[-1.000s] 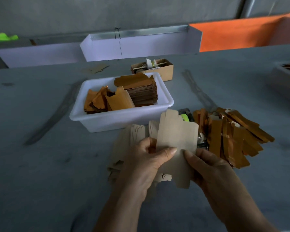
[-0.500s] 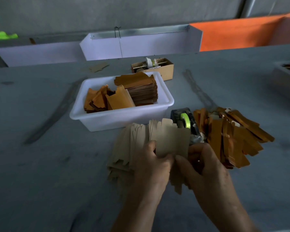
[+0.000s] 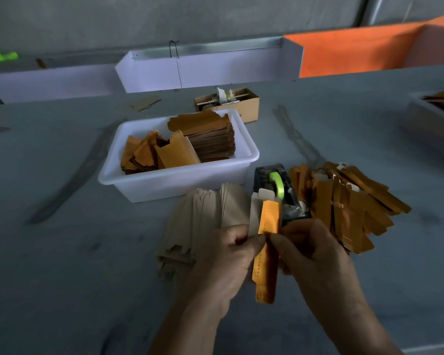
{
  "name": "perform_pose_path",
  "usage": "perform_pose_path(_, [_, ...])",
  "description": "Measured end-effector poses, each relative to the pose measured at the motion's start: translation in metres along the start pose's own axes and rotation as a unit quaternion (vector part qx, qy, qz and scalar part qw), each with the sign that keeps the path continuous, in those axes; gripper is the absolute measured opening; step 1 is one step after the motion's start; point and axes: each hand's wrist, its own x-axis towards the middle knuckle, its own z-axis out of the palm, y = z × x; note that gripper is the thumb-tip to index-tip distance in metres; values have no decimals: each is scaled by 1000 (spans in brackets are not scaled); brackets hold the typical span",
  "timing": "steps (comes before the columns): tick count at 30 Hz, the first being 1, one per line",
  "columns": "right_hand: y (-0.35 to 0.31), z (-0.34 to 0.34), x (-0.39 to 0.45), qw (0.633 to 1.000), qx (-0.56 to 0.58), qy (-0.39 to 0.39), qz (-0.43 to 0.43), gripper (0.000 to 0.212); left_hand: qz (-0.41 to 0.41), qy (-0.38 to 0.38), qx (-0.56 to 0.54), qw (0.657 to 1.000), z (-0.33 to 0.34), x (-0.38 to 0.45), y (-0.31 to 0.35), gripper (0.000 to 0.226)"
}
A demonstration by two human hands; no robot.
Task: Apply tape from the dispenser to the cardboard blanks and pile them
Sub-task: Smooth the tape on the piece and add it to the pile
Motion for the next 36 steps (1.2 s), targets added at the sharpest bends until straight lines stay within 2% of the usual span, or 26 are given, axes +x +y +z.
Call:
perform_pose_path(2, [0, -4, 3, 999, 15, 30, 37, 30, -14, -23, 6, 1000, -2, -1, 1, 16])
perform_pose_path(4, [-1, -7, 4, 986, 115, -42, 112, 37, -29, -51, 14, 998, -1, -3, 3, 8])
perform_pose_path(6, [-2, -8, 5, 949, 241, -105, 172, 26, -40, -46, 22, 998, 2, -5, 4, 5])
perform_pose_path(7, [-1, -9, 5, 942, 263, -109, 177, 21, -36, -33, 28, 998, 3, -5, 3, 7])
perform_pose_path(14, [0, -6, 6, 963, 204, -50, 171, 17, 45, 69, 74, 994, 13, -9, 2, 7])
perform_pose_path(17, [2, -3, 5, 965, 194, -35, 173, 14, 72, 112, 150, 980, 23, -7, -3, 12])
perform_pose_path(18, [1, -3, 5, 965, 194, -30, 175, 15, 87, 132, 199, 967, 27, -9, -4, 17])
perform_pose_path(19, [1, -2, 5, 965, 194, -26, 174, 16, 129, 160, 277, 939, 30, -9, -4, 19])
perform_pose_path(20, [1, -1, 5, 966, 192, -22, 173, 15, 176, 180, 365, 896, 33, -10, -3, 22])
perform_pose_path(22, [-1, -1, 5, 968, 186, -13, 168, 13, 213, 173, 464, 842, 43, -16, 1, 43])
perform_pose_path(24, [-2, -1, 5, 969, 182, -7, 164, 11, 209, 186, 526, 803, 52, -18, 2, 57])
perform_pose_path(25, [-3, -2, 5, 969, 185, -7, 165, 11, 200, 180, 534, 802, 56, -19, 2, 56])
perform_pose_path(28, [-6, -4, 4, 959, 212, -13, 190, 22, 197, 141, 541, 805, 66, -19, -7, 32])
perform_pose_path(30, [-7, -5, 3, 956, 213, -25, 202, 24, 145, 91, 527, 832, 69, -20, -10, 38])
perform_pose_path(32, [-4, -4, 3, 960, 195, -26, 198, 18, 161, 122, 524, 827, 68, -19, -10, 32])
perform_pose_path(34, [-1, -5, 6, 963, 187, -16, 196, 13, 200, 151, 515, 820, 66, -21, -12, 43])
perform_pose_path(35, [-1, -7, 7, 960, 197, -16, 200, 12, 216, 162, 495, 826, 62, -20, -11, 45])
perform_pose_path(36, [0, -8, 8, 955, 214, -20, 205, 12, 212, 169, 455, 848, 57, -18, -10, 42])
